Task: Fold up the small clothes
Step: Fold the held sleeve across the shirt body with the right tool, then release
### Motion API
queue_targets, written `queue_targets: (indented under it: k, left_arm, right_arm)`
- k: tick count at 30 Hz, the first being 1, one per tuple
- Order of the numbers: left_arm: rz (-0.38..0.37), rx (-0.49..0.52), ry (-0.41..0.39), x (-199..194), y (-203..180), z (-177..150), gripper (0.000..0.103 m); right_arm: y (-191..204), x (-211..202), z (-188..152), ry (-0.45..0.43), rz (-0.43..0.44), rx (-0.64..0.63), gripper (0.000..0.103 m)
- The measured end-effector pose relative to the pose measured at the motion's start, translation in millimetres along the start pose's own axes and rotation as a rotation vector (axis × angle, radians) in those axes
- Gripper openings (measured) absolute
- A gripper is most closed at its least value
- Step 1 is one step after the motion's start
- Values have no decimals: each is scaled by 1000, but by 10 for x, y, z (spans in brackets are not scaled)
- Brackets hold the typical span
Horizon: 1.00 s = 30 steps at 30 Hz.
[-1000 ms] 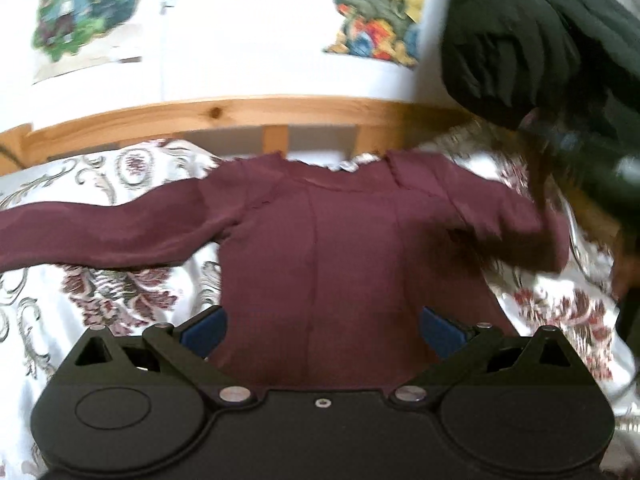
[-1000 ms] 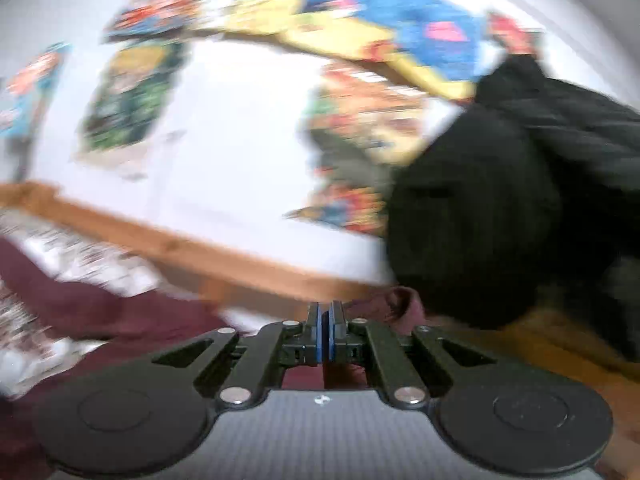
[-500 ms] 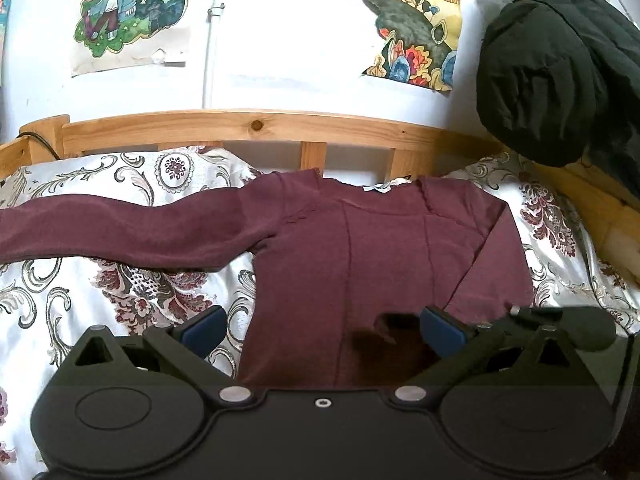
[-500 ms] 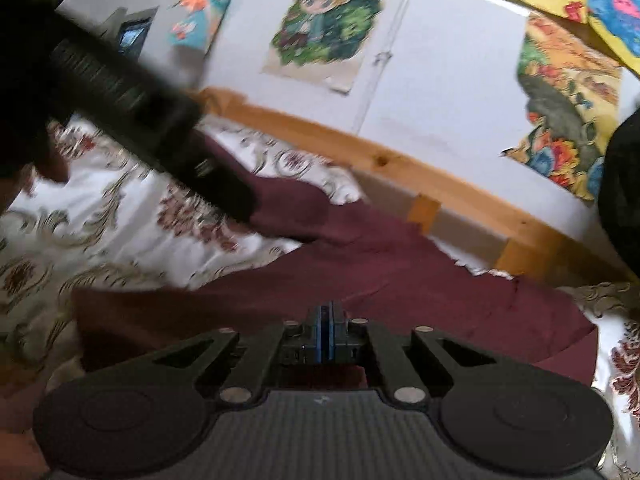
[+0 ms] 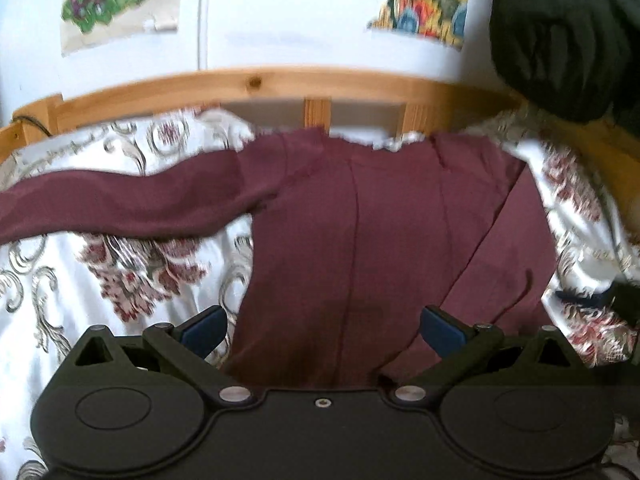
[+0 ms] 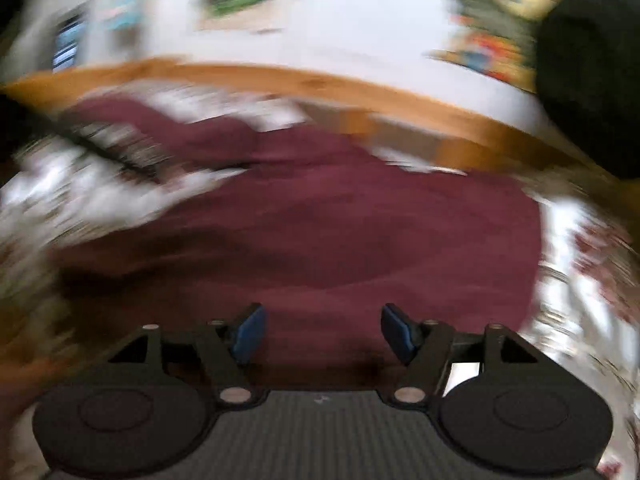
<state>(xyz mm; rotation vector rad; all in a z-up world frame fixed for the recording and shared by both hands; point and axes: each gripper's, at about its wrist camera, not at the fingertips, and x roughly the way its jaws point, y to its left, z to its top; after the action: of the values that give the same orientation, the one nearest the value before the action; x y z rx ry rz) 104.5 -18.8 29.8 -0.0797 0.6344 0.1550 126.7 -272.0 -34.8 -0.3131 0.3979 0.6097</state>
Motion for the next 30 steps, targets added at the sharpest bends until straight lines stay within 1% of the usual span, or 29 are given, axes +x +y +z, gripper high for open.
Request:
queue_targets:
  k: [1, 3, 5, 6, 8, 10, 11, 13, 14, 16, 17, 19, 22, 25, 26, 28, 30]
  left_arm:
    - [3, -2, 24, 68, -29, 7, 102]
    - [-5, 1, 51, 167, -85, 15, 102]
    - [-13, 25, 64, 248, -150, 5, 102]
    - [-13, 44, 70, 294, -187, -11, 102]
    - [-2, 93, 96, 407, -270, -63, 102]
    - [9, 129, 128, 514, -339, -112, 102]
    - [14, 139, 143, 554, -360, -133, 102]
    - [14, 138, 183, 633, -388, -157, 102]
    - [7, 132, 196, 662, -396, -163, 102]
    - [-1, 121, 213, 709, -419, -165, 102]
    - [-1, 121, 218, 723, -430, -167, 102]
    - [2, 133, 234, 761, -459, -184, 102]
    - [13, 165, 258, 798, -507, -236, 102]
    - [50, 200, 324, 890, -528, -304, 102]
    - [56, 188, 335, 903, -513, -312, 102]
    - [47, 137, 347, 902, -459, -288, 102]
    - [41, 108, 354, 891, -410, -257, 102]
  right_arm:
    - [-168, 59, -4, -12, -70, 54, 71]
    - [-446, 143, -24, -23, -171, 147, 71]
    - [-756, 207, -82, -53, -234, 249, 68]
    - [-896, 242, -118, -60, -258, 291, 64]
    - [-1116, 314, -185, -67, -275, 356, 58]
    - [-1297, 393, -272, -66, -259, 417, 51]
    - [-1383, 424, -310, -57, -253, 438, 49]
    - [-1480, 522, -382, -29, -250, 455, 48]
    - [-1493, 555, -409, -21, -240, 456, 44]
    - [-1486, 578, -424, -18, -236, 439, 22]
    - [-1458, 579, -418, -14, -231, 422, 10]
    - [-1422, 550, -414, -20, -245, 403, 7]
    - [-1418, 493, -373, -33, -263, 416, 6]
    - [-1411, 522, -380, -10, -267, 413, 6]
    - [-1414, 534, -396, -6, -266, 420, 6]
    - [-1422, 531, -410, -7, -266, 431, 7]
    - [-1405, 502, -396, -15, -268, 428, 8]
